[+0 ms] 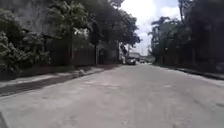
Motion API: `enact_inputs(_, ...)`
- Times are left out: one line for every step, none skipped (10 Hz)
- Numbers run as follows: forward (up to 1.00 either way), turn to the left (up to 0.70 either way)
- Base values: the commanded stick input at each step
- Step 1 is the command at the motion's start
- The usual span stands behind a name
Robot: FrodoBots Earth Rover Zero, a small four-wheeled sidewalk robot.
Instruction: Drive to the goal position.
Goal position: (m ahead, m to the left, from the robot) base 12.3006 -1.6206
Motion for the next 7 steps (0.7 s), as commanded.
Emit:
enact_inputs(1.00, -0.20)
enact_inputs(1.00, -0.14)
enact_inputs(1.00, -0.08)
enact_inputs(1.00, -0.02)
enact_inputs(1.00, 0.00)
enact_inputs(1.00, -0.04)
enact_inputs(1.00, -0.10)
